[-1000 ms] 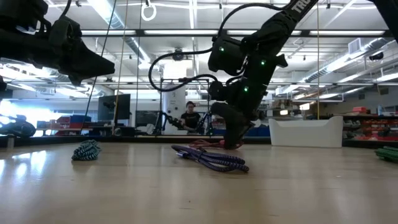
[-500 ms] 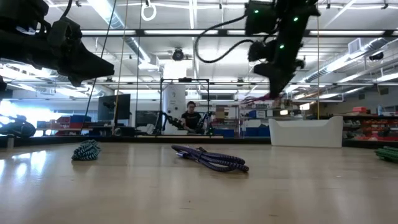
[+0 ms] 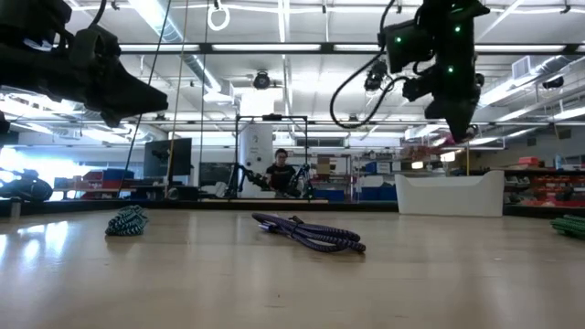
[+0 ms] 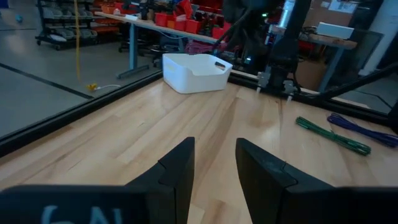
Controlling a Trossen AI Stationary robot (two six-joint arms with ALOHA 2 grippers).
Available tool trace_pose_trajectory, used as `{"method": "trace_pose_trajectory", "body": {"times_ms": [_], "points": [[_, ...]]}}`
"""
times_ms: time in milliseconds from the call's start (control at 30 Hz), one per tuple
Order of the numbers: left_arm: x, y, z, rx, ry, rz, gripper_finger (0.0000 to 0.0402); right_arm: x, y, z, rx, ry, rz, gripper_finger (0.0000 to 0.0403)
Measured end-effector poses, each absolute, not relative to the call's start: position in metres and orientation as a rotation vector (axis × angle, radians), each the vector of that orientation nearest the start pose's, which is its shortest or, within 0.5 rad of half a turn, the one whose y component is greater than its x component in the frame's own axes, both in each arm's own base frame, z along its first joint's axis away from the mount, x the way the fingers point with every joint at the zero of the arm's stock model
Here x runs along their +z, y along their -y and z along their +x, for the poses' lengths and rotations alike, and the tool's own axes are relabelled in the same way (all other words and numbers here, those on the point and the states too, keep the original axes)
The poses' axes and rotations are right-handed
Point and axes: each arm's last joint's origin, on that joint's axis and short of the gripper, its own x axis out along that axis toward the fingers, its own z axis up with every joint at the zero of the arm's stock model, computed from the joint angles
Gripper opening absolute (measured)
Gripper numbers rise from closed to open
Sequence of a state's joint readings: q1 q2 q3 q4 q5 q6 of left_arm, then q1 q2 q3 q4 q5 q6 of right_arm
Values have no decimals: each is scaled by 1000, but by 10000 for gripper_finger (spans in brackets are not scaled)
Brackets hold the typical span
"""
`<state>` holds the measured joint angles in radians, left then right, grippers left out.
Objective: Pick and place USB-C Cables
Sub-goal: Put the pink charger cable into the white bin
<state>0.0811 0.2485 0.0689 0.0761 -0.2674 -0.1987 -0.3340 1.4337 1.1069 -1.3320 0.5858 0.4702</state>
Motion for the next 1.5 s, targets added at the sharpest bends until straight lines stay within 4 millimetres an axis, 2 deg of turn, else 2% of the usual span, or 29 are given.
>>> {"method": "trace_pose_trajectory", "body": {"times_ms": [167, 467, 833, 1033, 1267, 1500], "points": [[174, -16, 110, 318, -72, -190, 126, 242, 97, 210, -1024, -1610, 74, 24], [174, -15, 111, 302, -74, -191, 126, 221, 110, 219, -842, -1817, -98, 24], [173, -15, 111, 298, -75, -212, 126, 215, 129, 219, -847, -1822, -140, 25], [173, -15, 111, 296, -79, -217, 126, 208, 135, 213, -870, -1830, -111, 60], [173, -15, 111, 297, -80, -217, 126, 190, 135, 200, -885, -1866, -27, 82], [173, -15, 111, 296, -80, -217, 126, 183, 132, 195, -926, -1868, -31, 142]]}}
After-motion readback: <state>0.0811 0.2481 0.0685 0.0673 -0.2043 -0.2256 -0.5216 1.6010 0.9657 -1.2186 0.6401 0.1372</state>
